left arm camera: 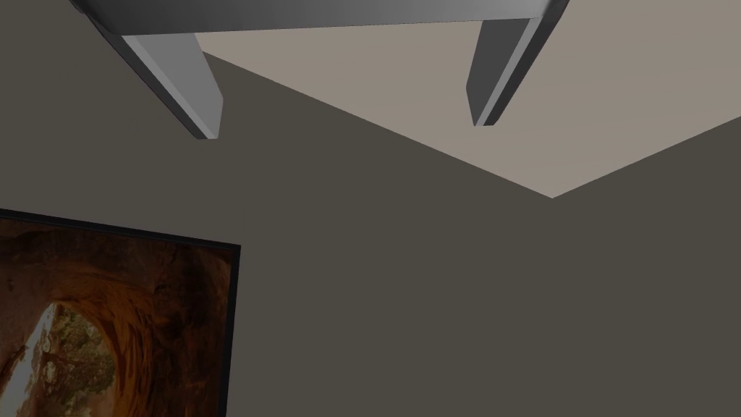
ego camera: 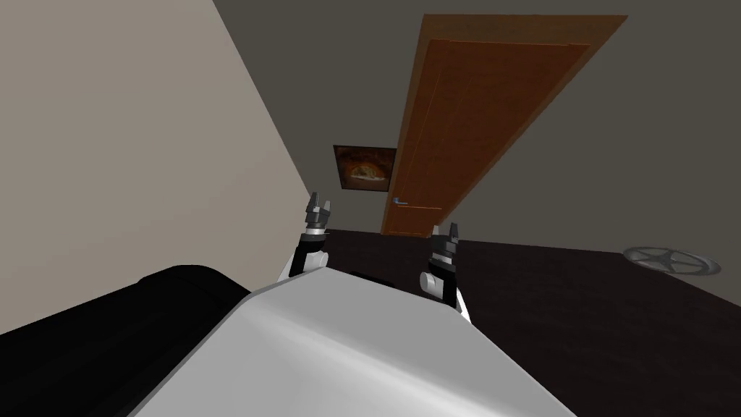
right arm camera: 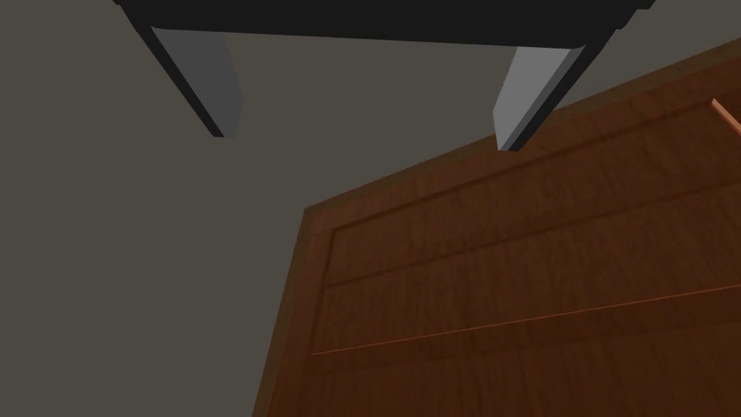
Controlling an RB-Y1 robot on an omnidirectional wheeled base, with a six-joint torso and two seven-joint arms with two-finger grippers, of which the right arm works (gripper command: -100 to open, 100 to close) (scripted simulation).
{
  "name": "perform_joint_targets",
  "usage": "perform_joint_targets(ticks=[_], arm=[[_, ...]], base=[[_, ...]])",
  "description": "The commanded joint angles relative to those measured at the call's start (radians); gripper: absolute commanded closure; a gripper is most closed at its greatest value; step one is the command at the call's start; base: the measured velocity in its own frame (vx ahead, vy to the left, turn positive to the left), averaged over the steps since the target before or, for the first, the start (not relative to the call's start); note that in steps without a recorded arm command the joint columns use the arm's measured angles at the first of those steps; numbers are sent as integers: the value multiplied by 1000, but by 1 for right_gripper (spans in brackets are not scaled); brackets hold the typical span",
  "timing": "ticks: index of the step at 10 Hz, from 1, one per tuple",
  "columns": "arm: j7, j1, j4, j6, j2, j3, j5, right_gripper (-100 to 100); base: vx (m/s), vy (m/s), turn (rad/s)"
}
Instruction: Pull the door open
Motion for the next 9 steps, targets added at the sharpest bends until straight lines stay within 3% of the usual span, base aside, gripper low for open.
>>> perform_joint_targets(ticks=[1, 9], arm=[[2, -12, 34, -4, -4, -5, 0, -100], [15, -117, 297, -52, -28, -43, 1, -100]], base=[[65, -10, 52], [76, -18, 108]])
